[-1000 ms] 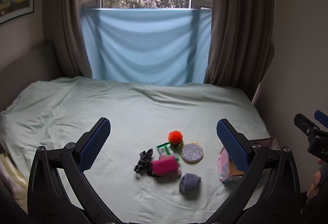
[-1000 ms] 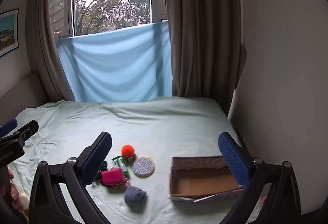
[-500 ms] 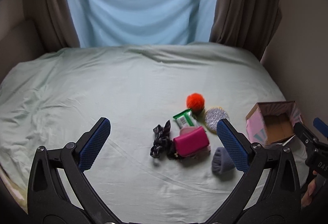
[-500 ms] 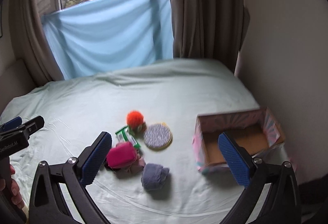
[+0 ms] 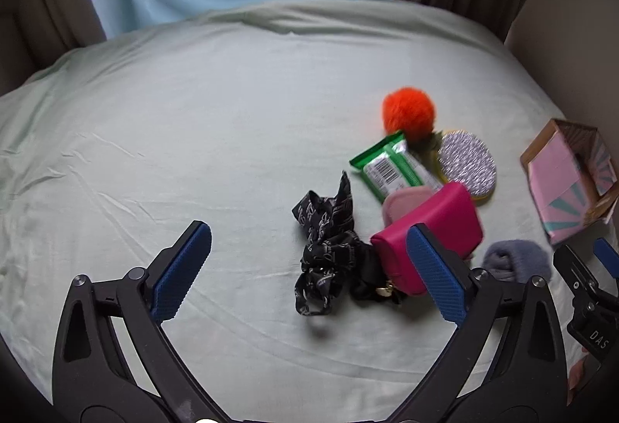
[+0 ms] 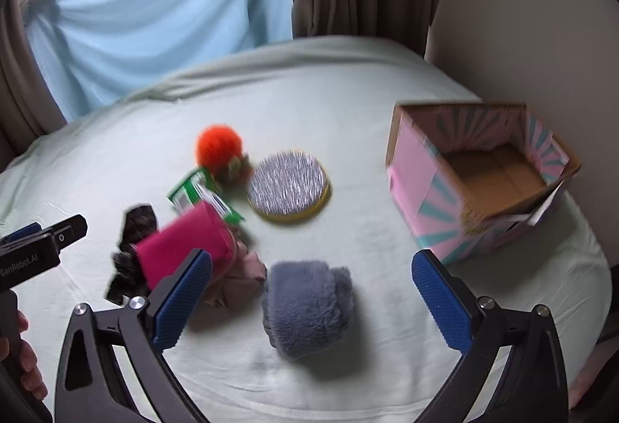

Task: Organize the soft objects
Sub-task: 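Grasp the black scrunchie with the left tool while the right tool grasps the grey sock, then carry the scrunchie and grey sock over the pink box with both tools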

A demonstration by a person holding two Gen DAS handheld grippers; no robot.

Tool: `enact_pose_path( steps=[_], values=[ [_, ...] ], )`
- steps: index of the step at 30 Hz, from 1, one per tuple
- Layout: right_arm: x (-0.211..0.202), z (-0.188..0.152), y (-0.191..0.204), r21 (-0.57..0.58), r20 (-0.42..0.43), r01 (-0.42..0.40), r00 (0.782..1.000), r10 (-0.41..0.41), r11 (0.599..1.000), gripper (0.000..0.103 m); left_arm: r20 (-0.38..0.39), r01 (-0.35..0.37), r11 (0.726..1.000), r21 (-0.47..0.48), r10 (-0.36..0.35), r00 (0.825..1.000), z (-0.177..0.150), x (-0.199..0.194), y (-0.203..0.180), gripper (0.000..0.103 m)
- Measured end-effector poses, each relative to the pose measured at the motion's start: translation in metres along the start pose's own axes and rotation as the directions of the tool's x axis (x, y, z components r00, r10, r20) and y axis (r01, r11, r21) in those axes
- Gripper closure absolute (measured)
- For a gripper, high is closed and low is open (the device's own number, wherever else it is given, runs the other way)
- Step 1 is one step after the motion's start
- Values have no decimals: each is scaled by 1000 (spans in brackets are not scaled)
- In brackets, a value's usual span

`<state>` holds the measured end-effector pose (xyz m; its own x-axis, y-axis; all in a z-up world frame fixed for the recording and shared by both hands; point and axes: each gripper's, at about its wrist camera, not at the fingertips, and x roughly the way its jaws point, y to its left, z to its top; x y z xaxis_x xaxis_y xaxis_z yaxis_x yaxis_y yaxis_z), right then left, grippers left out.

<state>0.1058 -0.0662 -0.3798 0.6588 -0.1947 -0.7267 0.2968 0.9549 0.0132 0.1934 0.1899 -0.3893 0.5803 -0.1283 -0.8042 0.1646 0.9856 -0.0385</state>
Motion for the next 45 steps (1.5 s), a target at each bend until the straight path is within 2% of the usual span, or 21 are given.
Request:
enact_pose_path(
  steps=[2, 3, 9, 14, 16, 17, 19, 27, 34, 38, 45],
  values=[
    [16, -9, 1, 10, -17, 18, 1000, -17, 1000, 1, -19, 7, 1000, 16, -7, 1000, -5, 19, 0, 4],
    [24, -14, 0, 17, -28, 26, 999, -25, 1000, 5, -30, 9, 1000, 23, -8, 1000, -7, 26, -1, 5],
    [59, -35, -1, 42, -82, 48, 996, -45, 998, 8, -88, 29, 999, 39, -25, 996, -18, 65, -2, 18],
    [71, -44, -4, 52, -109, 40, 993, -34, 998, 22, -110, 71, 995, 64, -63, 992, -22, 80, -10, 33],
    [74, -45, -3, 53, -111, 28, 994, -22, 998, 30, -124, 90, 993, 81, -79, 989, -23, 84, -14, 48],
    [75, -46, -2, 50, -113, 20, 994, -14, 999, 33, -135, 102, 991, 86, -90, 987, -24, 86, -17, 51],
    [77, -46, 2, 40, -119, 0, 993, 5, 999, 45, -150, 136, 987, 86, -122, 981, -25, 87, -20, 68],
    [73, -41, 10, 20, -125, -15, 992, 17, 1000, 60, -145, 130, 990, 62, -120, 982, -25, 77, -17, 77],
    [58, -35, 14, -12, -107, -31, 994, 30, 999, 62, -116, 123, 992, 28, -119, 986, -19, 53, -3, 77],
    [36, -19, 14, -17, -89, -43, 995, 41, 999, 62, -97, 127, 992, 7, -126, 987, -10, 23, -3, 77],
    [-34, 35, 13, -30, -34, -71, 997, 70, 997, 62, -45, 124, 992, -5, -124, 991, 24, -56, -10, 77]
  ],
)
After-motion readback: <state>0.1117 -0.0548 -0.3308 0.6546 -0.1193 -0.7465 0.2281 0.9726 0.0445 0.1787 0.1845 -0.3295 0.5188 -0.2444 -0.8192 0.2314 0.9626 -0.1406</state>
